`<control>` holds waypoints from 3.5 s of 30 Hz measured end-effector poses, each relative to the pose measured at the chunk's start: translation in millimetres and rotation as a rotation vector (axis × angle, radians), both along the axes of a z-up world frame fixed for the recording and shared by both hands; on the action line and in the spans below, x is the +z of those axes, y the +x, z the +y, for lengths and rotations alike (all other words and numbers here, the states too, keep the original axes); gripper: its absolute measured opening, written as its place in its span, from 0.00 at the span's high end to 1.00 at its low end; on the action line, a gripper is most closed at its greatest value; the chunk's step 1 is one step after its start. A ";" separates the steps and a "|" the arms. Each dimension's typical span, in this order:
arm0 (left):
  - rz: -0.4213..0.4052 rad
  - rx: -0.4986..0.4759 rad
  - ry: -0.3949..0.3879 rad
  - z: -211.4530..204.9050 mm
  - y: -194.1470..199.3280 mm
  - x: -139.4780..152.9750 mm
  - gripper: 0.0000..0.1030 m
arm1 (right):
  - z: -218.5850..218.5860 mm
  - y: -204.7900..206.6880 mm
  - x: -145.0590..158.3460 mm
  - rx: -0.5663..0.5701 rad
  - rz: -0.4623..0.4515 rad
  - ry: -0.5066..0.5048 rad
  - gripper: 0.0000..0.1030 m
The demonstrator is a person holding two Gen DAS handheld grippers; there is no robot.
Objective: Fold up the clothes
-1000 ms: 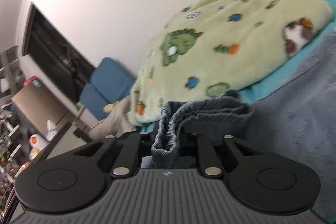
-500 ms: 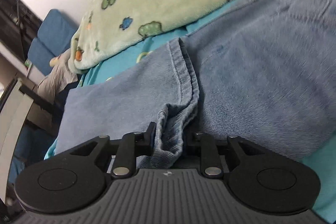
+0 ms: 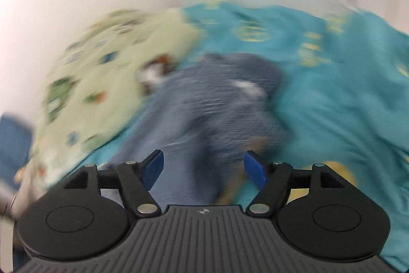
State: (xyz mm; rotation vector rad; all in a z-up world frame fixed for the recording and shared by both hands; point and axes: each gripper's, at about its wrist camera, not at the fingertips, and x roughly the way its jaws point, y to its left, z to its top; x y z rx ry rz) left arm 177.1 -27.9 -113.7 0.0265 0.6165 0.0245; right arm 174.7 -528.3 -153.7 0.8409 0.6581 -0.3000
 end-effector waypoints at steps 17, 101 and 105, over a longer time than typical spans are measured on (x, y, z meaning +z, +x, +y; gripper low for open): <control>0.064 -0.016 -0.017 1.2 17.8 -7.1 0.60 | 0.5 40.6 -34.5 -0.096 -0.072 -0.049 0.41; 0.062 0.087 -0.564 83.7 22.9 1.1 0.54 | 253.4 13.5 -3.0 0.512 -0.283 -0.353 0.18; 0.016 0.095 -0.549 81.5 19.2 6.8 0.80 | 240.6 16.7 -7.9 0.494 -0.274 -0.258 0.18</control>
